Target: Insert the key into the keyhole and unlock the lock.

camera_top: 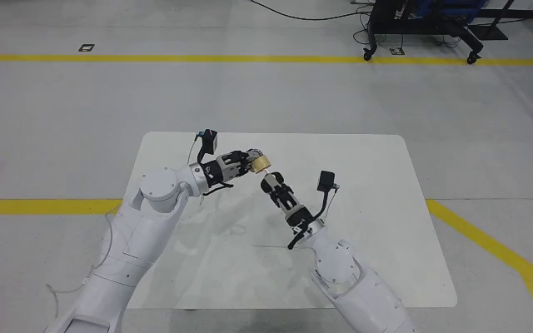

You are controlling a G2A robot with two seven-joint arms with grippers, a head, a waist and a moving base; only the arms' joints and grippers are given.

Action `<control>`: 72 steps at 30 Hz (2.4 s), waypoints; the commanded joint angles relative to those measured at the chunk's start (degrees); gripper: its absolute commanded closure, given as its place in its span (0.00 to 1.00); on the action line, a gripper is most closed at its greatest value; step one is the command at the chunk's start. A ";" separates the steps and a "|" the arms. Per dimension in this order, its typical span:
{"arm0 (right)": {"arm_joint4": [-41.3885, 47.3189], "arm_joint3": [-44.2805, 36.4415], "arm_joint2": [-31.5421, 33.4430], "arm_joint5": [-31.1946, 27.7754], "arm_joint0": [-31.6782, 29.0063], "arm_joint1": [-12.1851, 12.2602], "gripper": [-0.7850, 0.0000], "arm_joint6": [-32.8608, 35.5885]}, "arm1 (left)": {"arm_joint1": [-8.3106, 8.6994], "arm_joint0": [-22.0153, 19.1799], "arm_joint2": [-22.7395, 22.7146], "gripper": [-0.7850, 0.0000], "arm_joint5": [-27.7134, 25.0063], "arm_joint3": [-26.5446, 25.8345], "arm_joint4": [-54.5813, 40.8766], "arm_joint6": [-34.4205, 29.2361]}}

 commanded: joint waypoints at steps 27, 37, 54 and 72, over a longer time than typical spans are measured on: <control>-2.55 0.76 0.12 0.81 -0.06 -1.59 0.00 -3.36 | -0.23 0.03 0.37 1.00 1.73 0.08 0.80 0.22; -1.00 0.56 1.29 0.45 -0.71 -1.89 0.00 -2.44 | -0.38 -0.05 0.31 1.00 2.98 0.29 0.62 1.55; 1.10 -5.57 8.09 -2.50 -4.45 -1.42 0.00 -2.14 | -0.81 0.56 -1.03 1.00 4.30 0.65 -3.13 5.50; 12.09 -9.30 13.86 -12.53 -6.77 0.03 1.00 18.06 | -1.90 -1.04 -0.99 1.00 14.66 5.10 -20.70 -4.47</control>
